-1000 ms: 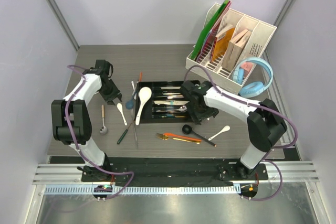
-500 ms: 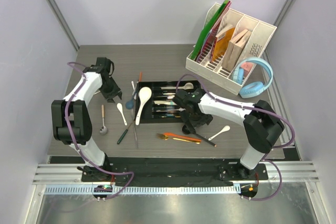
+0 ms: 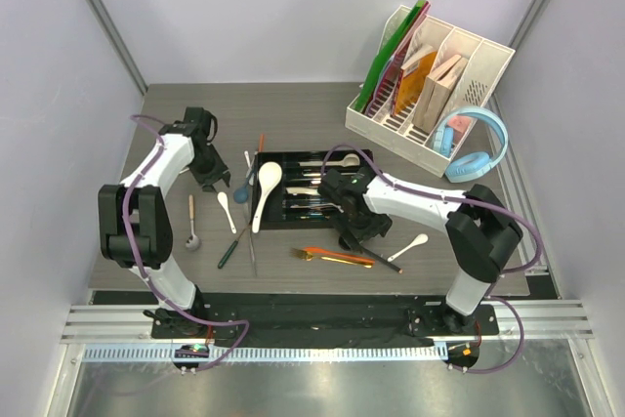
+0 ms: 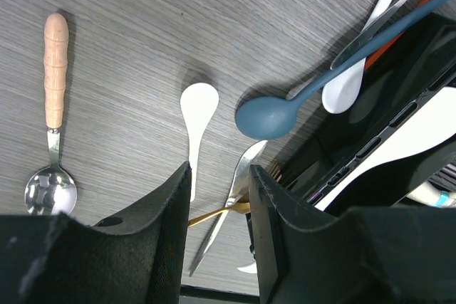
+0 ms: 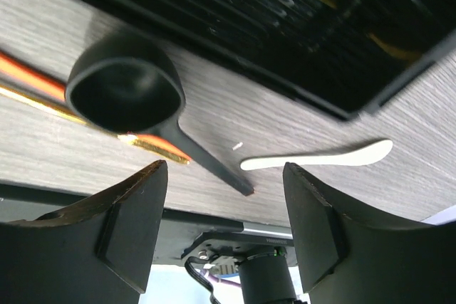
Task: Sort the eating utensils into containers
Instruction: Pick up the spoon from the center of the board.
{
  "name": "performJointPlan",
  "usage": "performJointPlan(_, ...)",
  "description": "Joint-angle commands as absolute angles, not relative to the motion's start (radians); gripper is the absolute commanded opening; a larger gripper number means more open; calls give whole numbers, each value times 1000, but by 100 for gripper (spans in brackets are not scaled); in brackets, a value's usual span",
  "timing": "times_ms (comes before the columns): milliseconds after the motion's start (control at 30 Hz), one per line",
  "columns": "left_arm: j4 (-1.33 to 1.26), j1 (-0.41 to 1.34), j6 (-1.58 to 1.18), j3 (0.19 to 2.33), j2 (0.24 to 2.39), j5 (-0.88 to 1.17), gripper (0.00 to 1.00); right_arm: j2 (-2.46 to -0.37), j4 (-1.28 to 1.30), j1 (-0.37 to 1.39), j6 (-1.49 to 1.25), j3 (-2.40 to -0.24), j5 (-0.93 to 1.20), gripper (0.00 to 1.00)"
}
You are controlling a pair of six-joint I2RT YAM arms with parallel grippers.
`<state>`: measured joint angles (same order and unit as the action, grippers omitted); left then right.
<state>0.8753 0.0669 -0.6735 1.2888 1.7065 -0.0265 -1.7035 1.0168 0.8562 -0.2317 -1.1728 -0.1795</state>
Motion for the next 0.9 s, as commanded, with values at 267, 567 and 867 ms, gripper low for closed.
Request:
performJointPlan(267,936,95,-655,1397,1746,-55,39,-1796,970,854,-181,-1230,-144,71)
performJointPlan(567,959,113,-644,1427,1756,-60,39,-1848,937,809,-190,-1220,-86,38)
performJointPlan(867,956,118,-643,1436,1778,-52,39,-1830,969,802,-193,-1238,-75,1)
